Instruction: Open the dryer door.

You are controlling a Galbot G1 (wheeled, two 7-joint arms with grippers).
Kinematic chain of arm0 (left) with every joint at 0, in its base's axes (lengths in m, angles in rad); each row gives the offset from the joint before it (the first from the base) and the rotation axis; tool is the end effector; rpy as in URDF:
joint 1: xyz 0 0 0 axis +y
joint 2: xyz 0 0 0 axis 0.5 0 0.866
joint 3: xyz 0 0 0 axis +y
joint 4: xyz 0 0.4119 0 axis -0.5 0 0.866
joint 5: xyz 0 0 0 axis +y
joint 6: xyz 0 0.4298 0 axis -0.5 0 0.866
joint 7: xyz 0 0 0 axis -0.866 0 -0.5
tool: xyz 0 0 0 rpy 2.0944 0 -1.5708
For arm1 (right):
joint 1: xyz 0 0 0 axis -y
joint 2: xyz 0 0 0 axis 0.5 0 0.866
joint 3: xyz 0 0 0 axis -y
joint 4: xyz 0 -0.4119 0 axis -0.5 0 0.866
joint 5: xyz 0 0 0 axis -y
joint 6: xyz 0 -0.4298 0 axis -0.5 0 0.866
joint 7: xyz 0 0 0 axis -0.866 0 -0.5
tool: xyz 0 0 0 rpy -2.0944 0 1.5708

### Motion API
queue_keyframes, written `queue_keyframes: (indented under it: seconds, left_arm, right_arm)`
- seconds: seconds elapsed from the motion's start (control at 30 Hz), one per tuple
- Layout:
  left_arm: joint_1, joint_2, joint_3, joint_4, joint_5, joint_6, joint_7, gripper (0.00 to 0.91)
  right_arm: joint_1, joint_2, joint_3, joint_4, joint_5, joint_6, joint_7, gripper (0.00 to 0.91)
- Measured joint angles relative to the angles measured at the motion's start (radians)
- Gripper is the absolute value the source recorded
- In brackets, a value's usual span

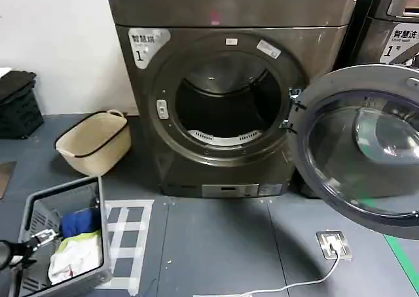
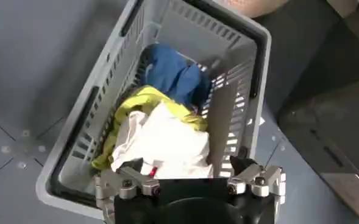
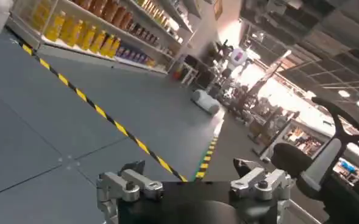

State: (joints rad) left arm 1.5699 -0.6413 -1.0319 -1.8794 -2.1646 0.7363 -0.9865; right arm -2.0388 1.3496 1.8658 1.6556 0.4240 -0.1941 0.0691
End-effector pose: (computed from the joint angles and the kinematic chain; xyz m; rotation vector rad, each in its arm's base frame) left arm 0.3057 0.3447 -0.1860 0.4966 -1.9444 0.7745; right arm -0.1769 -0.4893 -0.2316 -1.5877 -2.0678 0.5042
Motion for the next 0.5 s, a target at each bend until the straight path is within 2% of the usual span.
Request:
queue_keyframes:
  seconds: [0.2, 0.5]
  left_arm:
    - [0.005, 0.006, 0.003, -0.007, 0.049, 0.000, 0.019, 0.907]
    - [0.023, 0.014, 0.022, -0.023, 0.214, 0.000, 0.131, 0.907]
  right_arm:
    - [0.001, 0.003, -0.003, 0.000, 0.000, 0.001, -0.004, 0.907]
    - [0.004, 0.006, -0.006, -0.003, -0.001, 0.007, -0.011, 0.907]
